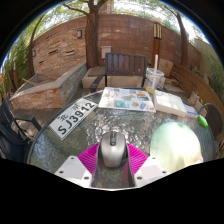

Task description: Arrange mouse

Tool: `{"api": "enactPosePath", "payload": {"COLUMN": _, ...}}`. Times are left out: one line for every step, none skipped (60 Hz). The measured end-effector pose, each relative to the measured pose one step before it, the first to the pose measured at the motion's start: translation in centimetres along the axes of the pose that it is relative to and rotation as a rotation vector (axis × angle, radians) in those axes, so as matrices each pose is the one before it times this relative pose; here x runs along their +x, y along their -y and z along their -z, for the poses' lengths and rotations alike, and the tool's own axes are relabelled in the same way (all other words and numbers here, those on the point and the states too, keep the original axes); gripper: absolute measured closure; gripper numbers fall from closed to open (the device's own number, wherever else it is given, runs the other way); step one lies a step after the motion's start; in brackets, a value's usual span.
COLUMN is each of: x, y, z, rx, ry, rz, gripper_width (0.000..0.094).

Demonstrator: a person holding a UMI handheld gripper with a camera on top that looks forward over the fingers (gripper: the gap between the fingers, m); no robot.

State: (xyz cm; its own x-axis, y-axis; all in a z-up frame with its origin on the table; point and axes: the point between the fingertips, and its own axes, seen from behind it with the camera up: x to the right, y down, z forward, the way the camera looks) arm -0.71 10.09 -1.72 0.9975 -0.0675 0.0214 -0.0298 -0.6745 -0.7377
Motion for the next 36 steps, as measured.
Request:
{"api": "enactPosePath", "payload": {"x": 0.060, "y": 0.144, "z": 0.137, "rx": 0.00006, "ry": -0.00087, "rz": 0.0087, "gripper_width": 0.0533}}
{"api": "enactPosePath", "payload": {"x": 0.036, "y": 0.059, "z": 0.042, "rx": 0.00031, "ry": 0.00082, "rz": 0.0075, "gripper_width": 0.0539}}
{"api": "enactPosePath", "payload": {"x": -0.101, "y": 0.067, "z": 0.134, "rx": 0.00017, "ry": 0.00328, "rz": 0.0052, "gripper_width": 0.0540}}
{"api": "enactPosePath", "payload": {"x": -0.238, "y": 0.152, "z": 0.189, "rx": 0.00280, "ry": 0.00883, "rz": 0.0062, "gripper_width": 0.0555}}
{"api": "enactPosePath", "payload": {"x": -0.260, "y": 0.241, "z": 0.290, "rx": 0.00427, "ry": 0.01016, "rz": 0.0046, "gripper_width": 0.0555}}
{"api": "enactPosePath", "payload": {"x": -0.257, "y": 0.338, "z": 0.401, "rx": 0.00792, "ry": 0.00926, "rz": 0.0035, "gripper_width": 0.0555}}
{"api": "enactPosePath", "payload": {"x": -0.255, "y": 0.488, "z": 0.480, "rx": 0.01182, "ry": 0.00892, "rz": 0.0030, "gripper_width": 0.0555}}
{"api": "enactPosePath", "payload": {"x": -0.426, "y": 0.437, "z": 0.613, "rx": 0.01269, "ry": 0.00569, "rz": 0.0019, "gripper_width": 0.0554}}
{"api": "enactPosePath", "payload": {"x": -0.105, "y": 0.645, "z": 0.654, "rx": 0.01347, "ry": 0.00931, "rz": 0.0049, "gripper_width": 0.0554}}
{"api": "enactPosePath", "payload": {"x": -0.263, "y": 0.754, "z": 0.791, "rx": 0.01611, "ry": 0.01155, "rz": 0.0044, "gripper_width": 0.0555}}
{"api": "enactPosePath", "payload": {"x": -0.290, "y": 0.828, "z": 0.888, "rx": 0.01861, "ry": 0.01335, "rz": 0.0014, "gripper_width": 0.0556}}
{"api": "enactPosePath", "payload": {"x": -0.280, "y": 1.004, "z": 0.960, "rx": 0.02295, "ry": 0.01270, "rz": -0.0041, "gripper_width": 0.0554}}
{"api": "enactPosePath", "payload": {"x": -0.210, "y": 1.194, "z": 1.034, "rx": 0.02789, "ry": 0.01011, "rz": -0.0069, "gripper_width": 0.0555}}
{"api": "enactPosePath", "payload": {"x": -0.342, "y": 1.609, "z": 1.084, "rx": 0.02854, "ry": 0.00721, "rz": -0.0047, "gripper_width": 0.0556}}
{"api": "enactPosePath", "payload": {"x": -0.122, "y": 1.342, "z": 1.075, "rx": 0.02906, "ry": 0.01040, "rz": -0.0005, "gripper_width": 0.0555}}
{"api": "enactPosePath", "payload": {"x": 0.033, "y": 1.121, "z": 0.968, "rx": 0.02733, "ry": 0.00917, "rz": 0.0022, "gripper_width": 0.0555}}
{"api": "enactPosePath", "payload": {"x": 0.093, "y": 1.364, "z": 1.042, "rx": 0.02994, "ry": 0.00649, "rz": -0.0001, "gripper_width": 0.0555}}
{"api": "enactPosePath", "payload": {"x": 0.245, "y": 1.428, "z": 0.991, "rx": 0.03045, "ry": 0.00203, "rz": -0.0036, "gripper_width": 0.0553}}
{"api": "enactPosePath", "payload": {"x": 0.381, "y": 1.353, "z": 0.931, "rx": 0.02857, "ry": 0.00008, "rz": -0.0058, "gripper_width": 0.0555}}
{"api": "enactPosePath", "payload": {"x": 0.436, "y": 1.211, "z": 0.835, "rx": 0.02434, "ry": 0.00160, "rz": -0.0039, "gripper_width": 0.0556}}
{"api": "enactPosePath", "payload": {"x": 0.483, "y": 1.104, "z": 0.739, "rx": 0.02043, "ry": 0.00292, "rz": -0.0019, "gripper_width": 0.0557}}
{"api": "enactPosePath", "payload": {"x": 0.308, "y": 1.640, "z": 0.658, "rx": 0.02134, "ry": 0.00045, "rz": -0.0013, "gripper_width": 0.0556}}
{"api": "enactPosePath", "payload": {"x": 0.995, "y": 0.787, "z": -0.036, "rx": 0.01593, "ry": -0.00709, "rz": -0.0054, "gripper_width": 0.0557}}
{"api": "enactPosePath", "payload": {"x": 0.981, "y": 0.787, "z": 0.448, "rx": 0.01683, "ry": -0.00928, "rz": -0.0035, "gripper_width": 0.0556}}
{"api": "enactPosePath", "payload": {"x": 1.003, "y": 0.502, "z": 0.313, "rx": 0.01017, "ry": -0.00795, "rz": -0.0013, "gripper_width": 0.0555}}
{"api": "enactPosePath", "payload": {"x": 1.005, "y": 0.268, "z": 0.214, "rx": 0.00360, "ry": -0.00484, "rz": -0.0007, "gripper_width": 0.0556}}
{"api": "enactPosePath", "payload": {"x": 1.272, "y": 0.346, "z": 0.825, "rx": 0.00842, "ry": -0.00085, "rz": -0.0038, "gripper_width": 0.0557}}
{"api": "enactPosePath", "payload": {"x": 0.710, "y": 0.393, "z": -0.900, "rx": -0.00216, "ry": -0.00563, "rz": -0.0107, "gripper_width": 0.0556}}
{"api": "enactPosePath", "payload": {"x": 1.056, "y": -0.175, "z": -0.047, "rx": 0.00034, "ry": -0.00510, "rz": -0.0101, "gripper_width": 0.0558}}
{"api": "enactPosePath", "payload": {"x": 1.131, "y": -0.416, "z": -0.160, "rx": -0.00587, "ry": -0.00714, "rz": -0.0055, "gripper_width": 0.0559}}
{"api": "enactPosePath", "payload": {"x": 1.214, "y": -0.741, "z": -0.308, "rx": -0.01388, "ry": -0.00999, "rz": 0.0012, "gripper_width": 0.0558}}
{"api": "enactPosePath", "payload": {"x": 1.184, "y": -0.884, "z": -0.483, "rx": -0.01784, "ry": -0.01169, "rz": 0.0060, "gripper_width": 0.0558}}
{"api": "enactPosePath", "payload": {"x": 1.200, "y": -1.176, "z": -0.414, "rx": -0.01641, "ry": -0.01184, "rz": 0.0058, "gripper_width": 0.0559}}
{"api": "enactPosePath", "payload": {"x": 1.355, "y": -0.410, "z": -0.685, "rx": -0.02136, "ry": -0.00927, "rz": 0.0041, "gripper_width": 0.0558}}
{"api": "enactPosePath", "payload": {"x": 1.079, "y": -1.382, "z": -0.647, "rx": -0.02321, "ry": -0.00914, "rz": 0.0023, "gripper_width": 0.0558}}
{"api": "enactPosePath", "payload": {"x": 0.963, "y": -1.462, "z": -0.665, "rx": -0.02695, "ry": -0.00626, "rz": -0.0001, "gripper_width": 0.0559}}
